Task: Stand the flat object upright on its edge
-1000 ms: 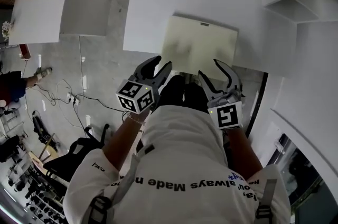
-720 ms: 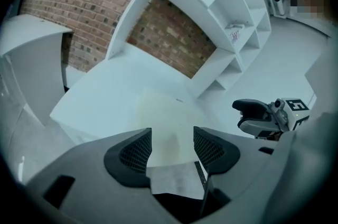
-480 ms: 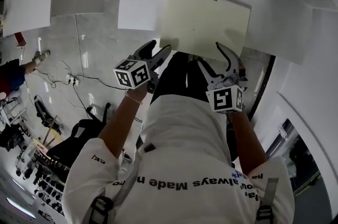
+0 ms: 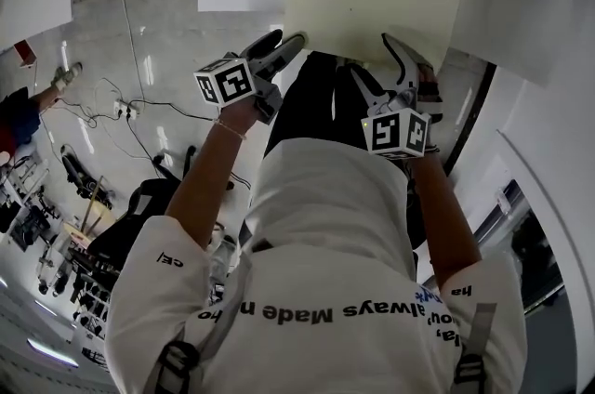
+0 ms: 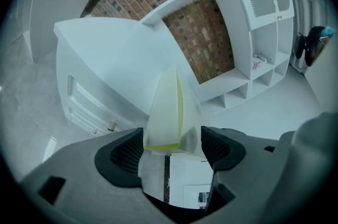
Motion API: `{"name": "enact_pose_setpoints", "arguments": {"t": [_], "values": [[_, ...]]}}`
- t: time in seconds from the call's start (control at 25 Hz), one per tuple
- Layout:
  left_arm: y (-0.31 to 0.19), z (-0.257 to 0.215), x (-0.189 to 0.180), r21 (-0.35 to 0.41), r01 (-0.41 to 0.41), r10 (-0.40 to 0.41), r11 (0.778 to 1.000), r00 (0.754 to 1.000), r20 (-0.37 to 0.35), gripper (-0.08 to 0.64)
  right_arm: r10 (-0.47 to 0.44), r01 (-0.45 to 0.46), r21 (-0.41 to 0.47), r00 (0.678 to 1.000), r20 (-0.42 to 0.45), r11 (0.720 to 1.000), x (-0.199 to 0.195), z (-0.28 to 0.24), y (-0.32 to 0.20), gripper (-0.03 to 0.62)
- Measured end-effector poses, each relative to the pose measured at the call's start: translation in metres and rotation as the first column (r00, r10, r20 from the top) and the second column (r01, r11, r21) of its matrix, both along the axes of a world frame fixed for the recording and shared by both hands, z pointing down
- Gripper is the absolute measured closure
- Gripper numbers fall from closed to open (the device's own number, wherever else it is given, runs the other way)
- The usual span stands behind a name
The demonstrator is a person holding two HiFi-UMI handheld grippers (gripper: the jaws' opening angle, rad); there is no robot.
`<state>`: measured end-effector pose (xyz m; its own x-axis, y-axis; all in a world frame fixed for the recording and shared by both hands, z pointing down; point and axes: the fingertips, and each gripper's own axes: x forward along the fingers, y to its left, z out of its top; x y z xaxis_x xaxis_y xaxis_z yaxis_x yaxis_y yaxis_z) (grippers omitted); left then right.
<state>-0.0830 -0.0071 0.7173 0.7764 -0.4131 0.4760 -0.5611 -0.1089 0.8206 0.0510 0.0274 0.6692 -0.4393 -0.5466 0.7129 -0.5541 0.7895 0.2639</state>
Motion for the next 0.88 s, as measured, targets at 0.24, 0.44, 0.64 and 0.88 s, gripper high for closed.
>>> {"name": "enact_pose_setpoints", "arguments": {"t": [0.24, 0.44, 0.64, 0.88], "values": [[-0.001, 0.008, 0.008, 0.012, -0.029, 0.029, 1.000, 0.998, -0.063, 0.250, -0.038, 0.037, -0.010, 0.996, -0.079, 0.999, -0.002, 0.027, 0.008, 0.282], [-0.002, 0.008, 0.006, 0.032, -0.032, 0.035, 0.999, 0.994, -0.099, 0.252, -0.041, 0.046, 0.037, 0.991, -0.126, 0.998, 0.003, 0.033, 0.003, 0.284], [-0.003, -0.005, 0.006, 0.045, -0.023, 0.027, 0.999, 0.996, -0.086, 0.259, -0.034, 0.037, 0.035, 0.994, -0.102, 0.999, 0.003, 0.027, 0.003, 0.284], [-0.010, -0.031, 0.008, 0.082, -0.035, 0.038, 0.996, 0.998, -0.042, 0.264, -0.022, 0.025, 0.041, 0.997, -0.072, 0.999, 0.005, 0.014, 0.000, 0.285]]}}
